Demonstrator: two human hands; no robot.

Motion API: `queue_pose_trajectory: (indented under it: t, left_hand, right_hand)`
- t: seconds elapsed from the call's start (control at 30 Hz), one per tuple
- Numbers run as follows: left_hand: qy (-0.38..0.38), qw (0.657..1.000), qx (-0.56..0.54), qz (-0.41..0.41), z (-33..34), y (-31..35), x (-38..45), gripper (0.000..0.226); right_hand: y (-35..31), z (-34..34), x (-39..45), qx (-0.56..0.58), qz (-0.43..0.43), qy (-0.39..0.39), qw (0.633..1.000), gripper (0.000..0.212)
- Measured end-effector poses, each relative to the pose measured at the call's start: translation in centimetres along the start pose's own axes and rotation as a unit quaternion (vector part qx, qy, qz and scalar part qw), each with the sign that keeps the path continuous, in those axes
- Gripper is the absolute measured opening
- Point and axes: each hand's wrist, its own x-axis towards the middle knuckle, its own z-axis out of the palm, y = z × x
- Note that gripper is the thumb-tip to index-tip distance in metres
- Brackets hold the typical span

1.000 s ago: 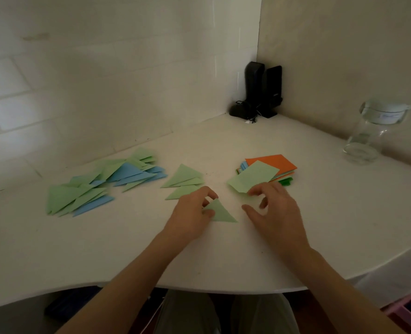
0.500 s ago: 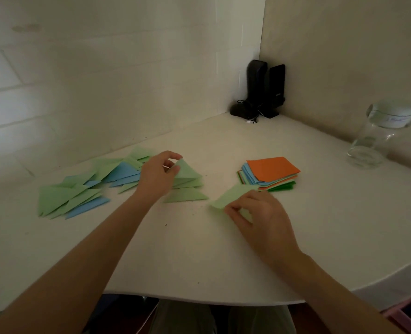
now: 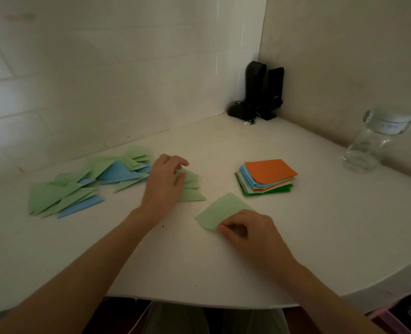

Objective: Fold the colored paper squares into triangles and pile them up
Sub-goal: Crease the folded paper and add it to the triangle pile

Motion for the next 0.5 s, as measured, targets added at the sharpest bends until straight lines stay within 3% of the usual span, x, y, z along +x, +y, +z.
queue_pose_trajectory:
  t: [0.13, 0.2, 0.33, 0.5]
  left_hand:
    - [-0.135, 0.982, -0.119, 0.058, -1.6, 4.1, -4.3, 0.008]
    - [-0.185, 0.974, -0.106, 0.074, -1.8, 4.6, -6.6, 0.013]
    - [-0.168, 0.981, -0.066, 0.077, -1.2, 3.7, -8.4, 0.028]
    - [-0.135, 0.988, -0.075, 0.027, -0.2, 4.1, -8.7, 0.009]
  right_hand:
    - [-0.2, -0.4, 0.2, -0.003, 0.013, -0.024, 1.0, 0.013]
    - [-0.3, -0.4, 0.2, -0.001, 0.025, -0.022, 0.999, 0.012]
    - [-0.9, -0.2, 0.2, -0.003, 0.035, -0.021, 0.999, 0.011]
    - [-1.3, -0.1, 0.5, 0.025, 0.087, -0.015, 0.996, 0.019]
